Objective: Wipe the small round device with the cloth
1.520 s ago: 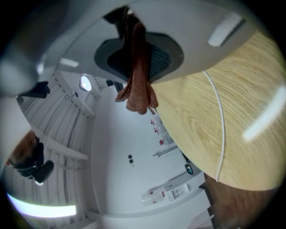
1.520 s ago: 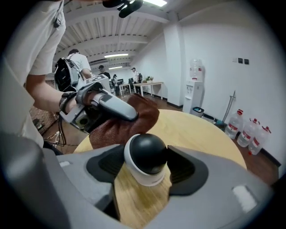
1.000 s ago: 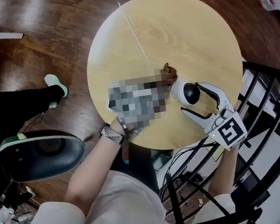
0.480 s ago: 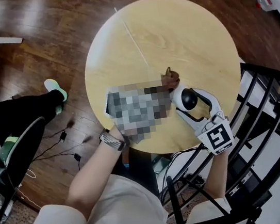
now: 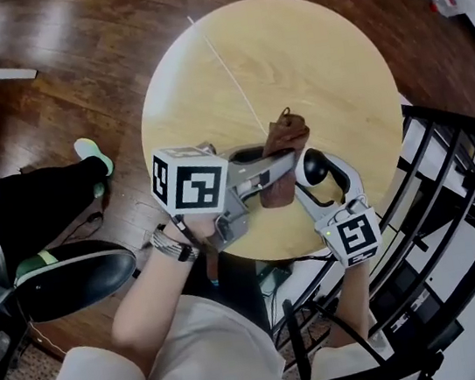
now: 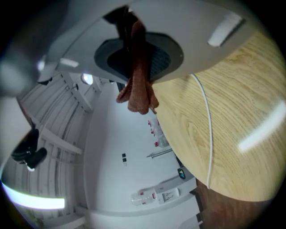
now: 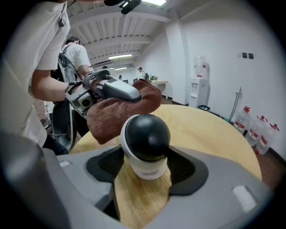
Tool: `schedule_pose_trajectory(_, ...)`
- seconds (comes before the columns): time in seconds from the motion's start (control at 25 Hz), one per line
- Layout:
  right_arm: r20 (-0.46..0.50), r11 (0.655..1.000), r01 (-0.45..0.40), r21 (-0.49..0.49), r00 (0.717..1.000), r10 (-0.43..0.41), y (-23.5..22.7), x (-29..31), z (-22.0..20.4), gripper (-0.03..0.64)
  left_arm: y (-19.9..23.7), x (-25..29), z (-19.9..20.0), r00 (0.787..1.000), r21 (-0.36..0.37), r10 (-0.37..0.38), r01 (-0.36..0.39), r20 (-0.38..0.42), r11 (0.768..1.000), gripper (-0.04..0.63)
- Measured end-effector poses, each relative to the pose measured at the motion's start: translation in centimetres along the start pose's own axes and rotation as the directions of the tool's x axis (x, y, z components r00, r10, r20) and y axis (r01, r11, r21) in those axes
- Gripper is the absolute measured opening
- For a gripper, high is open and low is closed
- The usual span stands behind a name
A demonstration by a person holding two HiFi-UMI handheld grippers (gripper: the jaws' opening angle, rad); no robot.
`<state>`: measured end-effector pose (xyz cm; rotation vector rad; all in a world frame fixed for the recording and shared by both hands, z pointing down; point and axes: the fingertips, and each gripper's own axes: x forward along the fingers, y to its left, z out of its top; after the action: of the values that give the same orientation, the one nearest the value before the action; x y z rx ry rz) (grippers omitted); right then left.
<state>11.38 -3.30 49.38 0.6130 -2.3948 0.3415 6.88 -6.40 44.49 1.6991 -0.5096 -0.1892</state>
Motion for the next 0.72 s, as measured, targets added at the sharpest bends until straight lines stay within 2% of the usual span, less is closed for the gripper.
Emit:
schedule_pose_trajectory(0.08,-0.004,0.997,0.068,0.034,0.998,-0.068,0.0,0.1,0.0,0.302,0.6,-0.9,0.6,0.999,0.005,0.023,-0.023,0.034,1.0,0.071)
schedule_pose_trajectory(0.16,0.018,0.995,0.093,0.042,0.995,-0.094,0.2,0.1,0.2,0.304,2.6,-1.7,0.8,0.99,0.051,0.138,-0.139,0.031,0.989,0.071)
schedule_pose_trajectory(0.24,0.079,0.999,0.036,0.036,0.996,-0.038,0.7,-0.1,0.5,0.311,5.0,-2.3,0.2,0.962,0.127,0.274,-0.269,-0.02,0.955,0.071)
schedule_pose_trajectory(0.28,0.099,1.0,-0.007,0.018,0.995,0.006,0.9,-0.5,0.6,0.336,5.7,-2.2,-0.3,0.949,0.157,0.31,-0.299,-0.048,0.941,0.071)
schedule_pose_trajectory(0.36,0.085,0.995,-0.073,-0.064,0.993,0.079,0.8,-1.3,0.4,0.359,6.1,-1.7,-1.2,0.943,0.187,0.321,-0.301,-0.088,0.935,0.071)
schedule_pose_trajectory(0.48,0.01,0.974,-0.128,-0.188,0.991,0.132,-0.2,-1.6,0.2,0.362,6.6,-1.0,-1.7,0.942,0.206,0.319,-0.293,-0.106,0.934,0.071)
schedule_pose_trajectory(0.72,-0.101,0.921,-0.238,-0.308,0.971,0.217,-0.4,-0.8,0.4,0.362,7.5,1.2,-2.9,0.942,0.194,0.313,-0.286,-0.122,0.938,0.071)
